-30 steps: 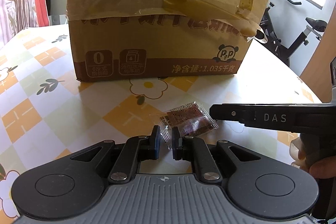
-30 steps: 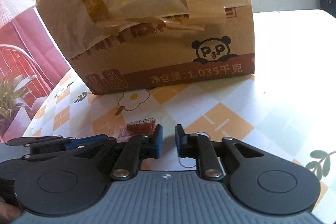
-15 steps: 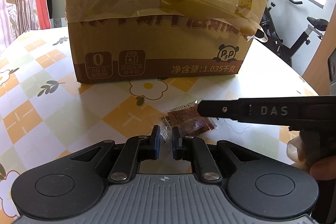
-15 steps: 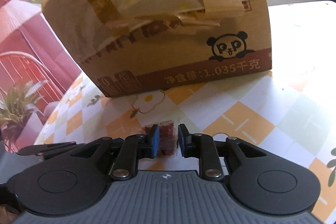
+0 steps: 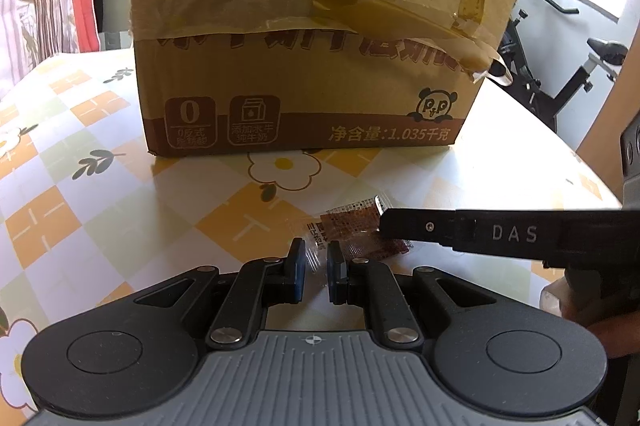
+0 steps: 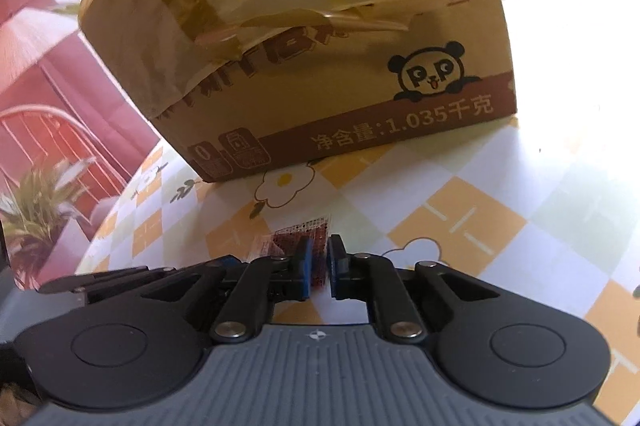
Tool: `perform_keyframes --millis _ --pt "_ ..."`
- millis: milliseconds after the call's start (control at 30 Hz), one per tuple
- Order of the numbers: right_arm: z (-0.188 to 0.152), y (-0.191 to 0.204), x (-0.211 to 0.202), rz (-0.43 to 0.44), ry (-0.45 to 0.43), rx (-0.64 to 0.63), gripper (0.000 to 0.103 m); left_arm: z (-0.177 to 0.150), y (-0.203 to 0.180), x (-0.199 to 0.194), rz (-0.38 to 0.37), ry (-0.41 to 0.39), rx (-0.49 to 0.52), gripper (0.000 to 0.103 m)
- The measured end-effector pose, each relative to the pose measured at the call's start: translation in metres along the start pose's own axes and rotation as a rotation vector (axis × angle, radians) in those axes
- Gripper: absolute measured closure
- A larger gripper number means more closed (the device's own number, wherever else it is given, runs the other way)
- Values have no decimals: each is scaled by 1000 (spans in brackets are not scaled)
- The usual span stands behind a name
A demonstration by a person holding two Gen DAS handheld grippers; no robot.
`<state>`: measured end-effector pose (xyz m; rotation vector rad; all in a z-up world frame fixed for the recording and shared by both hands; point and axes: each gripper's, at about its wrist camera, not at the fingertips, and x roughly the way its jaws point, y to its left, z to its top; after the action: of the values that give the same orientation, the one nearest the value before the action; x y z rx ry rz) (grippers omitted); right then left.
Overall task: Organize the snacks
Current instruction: 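Lower the right tool onto the small brown clear packet and close it, then lift the small brown packet with the right tool toward the box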
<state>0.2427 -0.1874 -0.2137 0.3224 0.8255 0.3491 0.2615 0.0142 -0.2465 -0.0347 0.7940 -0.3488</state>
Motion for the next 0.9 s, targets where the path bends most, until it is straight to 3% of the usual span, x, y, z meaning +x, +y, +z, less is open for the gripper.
perform_keyframes --millis 133,733,833,900 --pt "-1 -1 -1 -4 -4 -10 99 3 11 1 -34 3 -81 91" --pt "-6 -8 -3 20 -25 -7 103 18 16 17 -18 -5 -157 90" --pt "-7 -9 -4 25 -31 0 103 16 19 13 -33 -2 -189 82" --pt "-8 -11 -4 32 -35 10 103 13 20 10 -60 -9 -211 64"
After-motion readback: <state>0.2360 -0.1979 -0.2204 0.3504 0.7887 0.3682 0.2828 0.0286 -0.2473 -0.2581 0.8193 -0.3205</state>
